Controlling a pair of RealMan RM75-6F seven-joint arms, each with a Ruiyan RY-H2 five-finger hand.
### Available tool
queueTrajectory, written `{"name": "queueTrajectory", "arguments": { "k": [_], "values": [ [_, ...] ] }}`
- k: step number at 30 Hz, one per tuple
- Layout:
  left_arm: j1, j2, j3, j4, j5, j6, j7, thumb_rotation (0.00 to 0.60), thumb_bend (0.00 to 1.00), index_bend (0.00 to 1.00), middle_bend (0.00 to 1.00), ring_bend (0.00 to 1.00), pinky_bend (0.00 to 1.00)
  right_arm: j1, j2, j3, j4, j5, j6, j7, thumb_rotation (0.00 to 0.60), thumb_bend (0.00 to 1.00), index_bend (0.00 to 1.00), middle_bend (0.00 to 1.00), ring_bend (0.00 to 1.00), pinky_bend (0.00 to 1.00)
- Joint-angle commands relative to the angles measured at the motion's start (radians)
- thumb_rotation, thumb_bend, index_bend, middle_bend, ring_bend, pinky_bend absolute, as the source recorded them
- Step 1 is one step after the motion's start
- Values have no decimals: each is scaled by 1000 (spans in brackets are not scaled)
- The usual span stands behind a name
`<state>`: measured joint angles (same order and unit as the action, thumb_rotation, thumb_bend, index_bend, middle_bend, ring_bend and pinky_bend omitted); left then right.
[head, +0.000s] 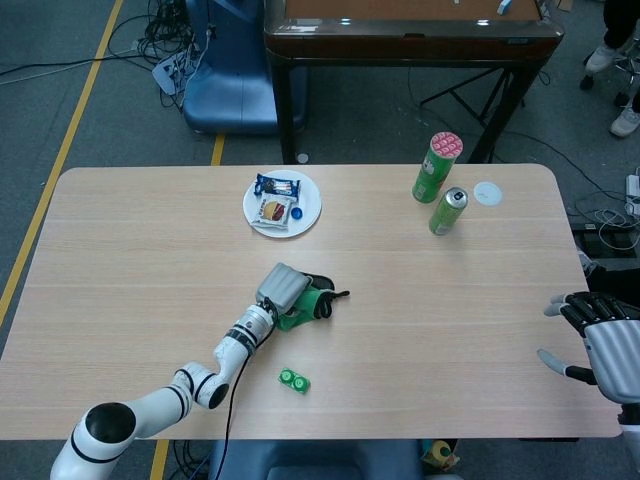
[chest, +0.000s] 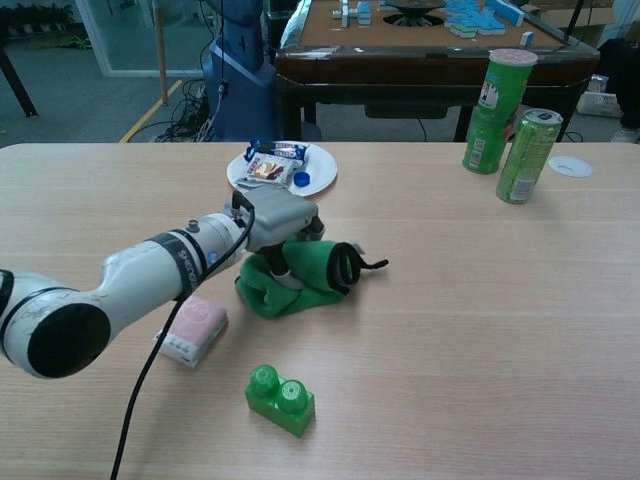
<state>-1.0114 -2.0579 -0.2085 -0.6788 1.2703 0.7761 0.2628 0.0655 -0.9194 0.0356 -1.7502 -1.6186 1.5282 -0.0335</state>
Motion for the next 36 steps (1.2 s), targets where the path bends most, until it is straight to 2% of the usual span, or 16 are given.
{"name": "queueTrajectory", "arguments": {
  "k": [1, 6, 16, 23, 25, 28, 30, 32, 34, 36],
  "values": [
    [9, 18, -8, 28, -9, 7, 13, 600, 163, 531, 568, 588, 730, -1, 0, 0, 0, -2, 2, 1, 600, 212, 394, 345, 252, 227],
    [28, 63, -20, 27, -21, 28, 23, 600, 163, 531, 568, 588, 728, -1, -1, -2, 0, -9, 4, 2, 600, 211, 394, 345, 252, 227],
    [73, 190, -71, -97, -69, 88, 36, 600, 163, 531, 568, 588, 726, 7, -7, 0, 5, -23, 4, 10, 600, 212, 395, 345, 252, 227],
    [80, 205, -81, -106, -87, 122, 73, 600, 163, 529, 567, 587, 725, 9, -8, 0, 8, -27, 5, 14, 600, 212, 394, 345, 252, 227],
    [80, 206, -83, -105, -103, 104, 81, 600, 163, 509, 554, 582, 723, 7, -7, -1, 8, -27, 7, 13, 600, 211, 394, 345, 252, 227],
    [81, 216, -88, -124, -145, 59, 116, 600, 162, 369, 434, 503, 679, 5, -6, -1, 7, -26, 9, 12, 600, 212, 395, 345, 252, 227],
    [83, 226, -94, -147, -180, 29, 138, 600, 161, 170, 251, 348, 575, 5, -6, -2, 7, -25, 8, 12, 600, 212, 394, 345, 252, 227],
    [87, 239, -107, -181, -221, 14, 157, 600, 161, 28, 96, 204, 466, 4, -7, -3, 7, -26, 8, 12, 600, 212, 394, 345, 252, 227],
    [93, 256, -123, -226, -253, 11, 156, 600, 160, 0, 13, 108, 384, 4, -6, -2, 7, -26, 10, 12, 600, 211, 394, 345, 252, 227],
    [102, 278, -132, -275, -269, 22, 149, 600, 160, 0, 0, 70, 348, 5, -7, -1, 8, -26, 10, 13, 600, 212, 394, 345, 252, 227]
  ]
}}
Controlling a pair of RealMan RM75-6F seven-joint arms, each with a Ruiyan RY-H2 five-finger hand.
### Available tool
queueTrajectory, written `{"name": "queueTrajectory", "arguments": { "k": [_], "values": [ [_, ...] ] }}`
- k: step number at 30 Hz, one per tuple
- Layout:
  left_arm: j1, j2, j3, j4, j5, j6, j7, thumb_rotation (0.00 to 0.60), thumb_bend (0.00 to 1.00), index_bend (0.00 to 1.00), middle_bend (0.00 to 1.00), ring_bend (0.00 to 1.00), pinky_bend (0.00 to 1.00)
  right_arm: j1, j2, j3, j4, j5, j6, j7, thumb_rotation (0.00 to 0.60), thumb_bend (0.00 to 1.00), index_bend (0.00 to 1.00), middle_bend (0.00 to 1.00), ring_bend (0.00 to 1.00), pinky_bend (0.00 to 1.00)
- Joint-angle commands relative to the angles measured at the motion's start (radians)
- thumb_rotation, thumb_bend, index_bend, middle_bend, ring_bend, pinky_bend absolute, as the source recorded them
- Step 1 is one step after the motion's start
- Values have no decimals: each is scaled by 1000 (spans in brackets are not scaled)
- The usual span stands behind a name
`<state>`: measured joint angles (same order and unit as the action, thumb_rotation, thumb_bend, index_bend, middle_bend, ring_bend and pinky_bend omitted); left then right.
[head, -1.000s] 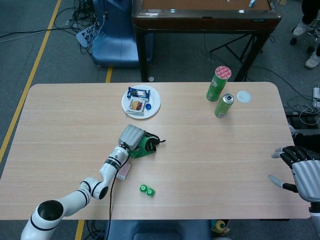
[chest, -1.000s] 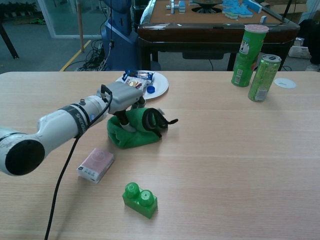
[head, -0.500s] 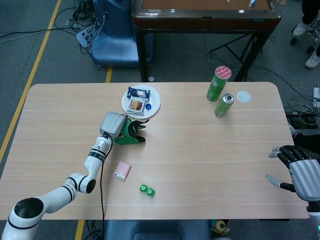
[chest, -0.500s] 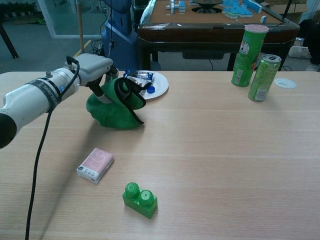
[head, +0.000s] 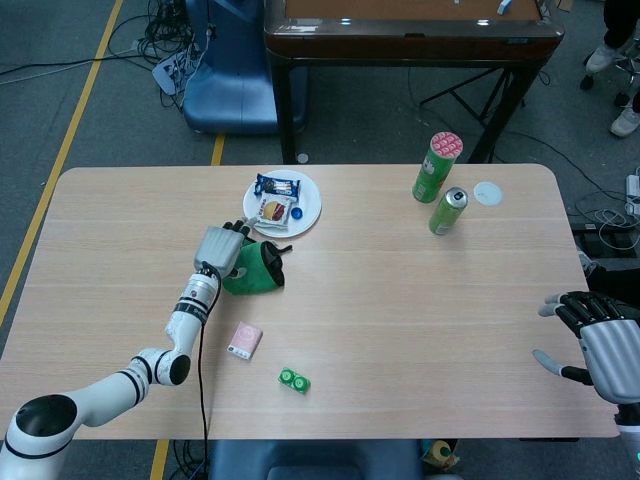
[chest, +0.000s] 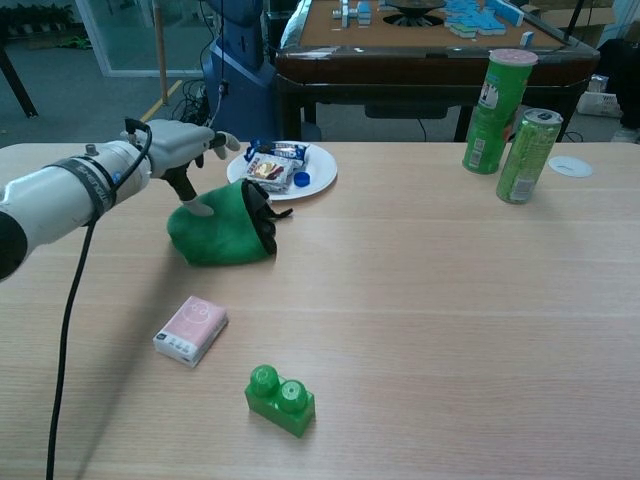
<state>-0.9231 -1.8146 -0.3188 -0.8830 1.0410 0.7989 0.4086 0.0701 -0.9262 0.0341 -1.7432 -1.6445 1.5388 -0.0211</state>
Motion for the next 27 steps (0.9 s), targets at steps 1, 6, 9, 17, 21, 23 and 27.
{"name": "queueTrajectory", "arguments": {
  "k": [1, 6, 9, 17, 21, 23, 27],
  "values": [
    [18, 45, -24, -93, -42, 7, -2, 600, 159, 0, 0, 65, 342, 1, 0, 0, 1, 0, -1, 0, 600, 212, 394, 345, 252, 227],
    [59, 111, -22, -212, -51, 56, -21, 600, 160, 0, 0, 66, 326, 6, -1, 2, 4, 2, -8, 4, 600, 212, 394, 345, 252, 227],
    [93, 158, -19, -288, -68, 82, -35, 600, 161, 0, 0, 66, 326, 11, -3, 3, 7, 3, -15, 7, 600, 211, 395, 345, 252, 227],
    [207, 289, 30, -476, -29, 215, -68, 600, 161, 10, 0, 77, 326, 33, -11, 8, 15, 4, -42, 15, 600, 212, 394, 345, 252, 227],
    [280, 363, 66, -578, -7, 280, -93, 600, 161, 50, 0, 77, 326, 49, -19, 12, 24, 9, -64, 18, 600, 211, 394, 345, 252, 227],
    [314, 398, 87, -622, 11, 316, -94, 600, 161, 55, 0, 78, 326, 57, -22, 14, 29, 9, -73, 25, 600, 211, 394, 345, 252, 227],
    [397, 464, 140, -697, 59, 405, -107, 600, 162, 74, 0, 81, 326, 67, -29, 12, 40, 3, -83, 38, 600, 212, 394, 345, 252, 227]
  ]
}}
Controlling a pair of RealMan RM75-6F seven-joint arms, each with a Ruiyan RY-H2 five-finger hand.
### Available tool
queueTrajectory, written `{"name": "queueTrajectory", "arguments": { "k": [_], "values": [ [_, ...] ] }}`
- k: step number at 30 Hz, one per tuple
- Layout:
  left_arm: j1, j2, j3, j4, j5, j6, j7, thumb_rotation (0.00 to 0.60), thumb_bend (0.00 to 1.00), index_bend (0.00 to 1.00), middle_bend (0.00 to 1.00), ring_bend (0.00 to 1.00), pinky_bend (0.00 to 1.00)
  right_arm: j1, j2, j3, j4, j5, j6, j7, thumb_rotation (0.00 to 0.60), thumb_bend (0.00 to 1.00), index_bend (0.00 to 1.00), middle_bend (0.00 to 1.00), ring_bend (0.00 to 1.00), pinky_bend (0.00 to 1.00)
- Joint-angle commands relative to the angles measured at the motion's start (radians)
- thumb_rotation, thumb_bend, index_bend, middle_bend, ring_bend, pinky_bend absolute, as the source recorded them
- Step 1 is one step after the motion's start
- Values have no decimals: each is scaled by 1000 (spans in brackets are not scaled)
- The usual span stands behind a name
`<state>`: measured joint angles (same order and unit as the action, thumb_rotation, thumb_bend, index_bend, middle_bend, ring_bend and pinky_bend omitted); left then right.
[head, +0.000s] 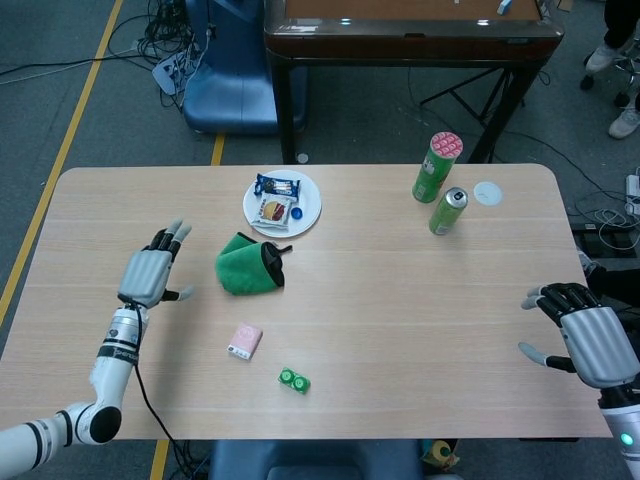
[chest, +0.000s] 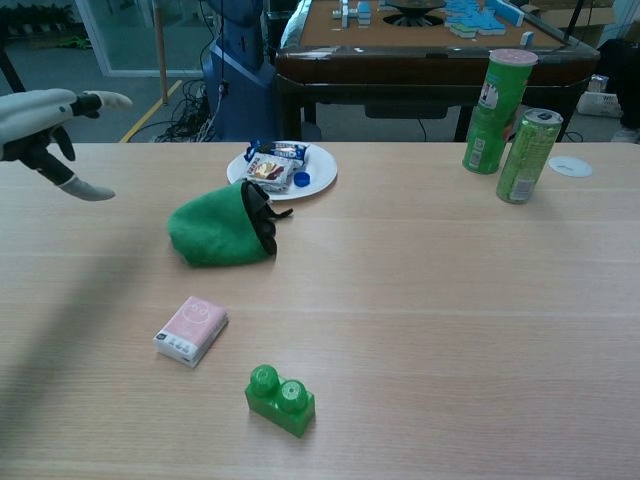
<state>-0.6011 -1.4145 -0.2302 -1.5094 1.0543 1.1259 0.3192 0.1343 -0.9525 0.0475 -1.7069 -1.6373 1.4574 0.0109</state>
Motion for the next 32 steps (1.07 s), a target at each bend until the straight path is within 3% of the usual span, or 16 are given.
{"name": "queueTrajectory", "arguments": {
  "k": [1, 10, 16, 23, 32],
  "values": [
    [102, 82, 65, -89, 62, 107, -32, 600, 162, 75, 0, 81, 326, 4, -4, -3, 8, -9, -2, 13, 600, 212, 394, 345, 252, 227],
    [289, 167, 168, -161, 210, 335, -101, 600, 162, 97, 5, 85, 326, 19, -23, -16, 44, -28, -16, 43, 600, 211, 395, 345, 251, 228],
    [387, 207, 218, -194, 267, 434, -113, 600, 161, 107, 17, 85, 326, 29, -37, -22, 66, -37, -26, 57, 600, 212, 395, 345, 252, 228],
    [471, 230, 251, -236, 339, 525, -124, 600, 161, 119, 20, 85, 322, 40, -51, -28, 80, -48, -30, 72, 600, 212, 395, 345, 252, 228],
    [521, 236, 257, -250, 385, 552, -129, 600, 161, 119, 22, 85, 313, 47, -56, -33, 85, -58, -27, 78, 600, 212, 394, 345, 252, 228]
  ]
}}
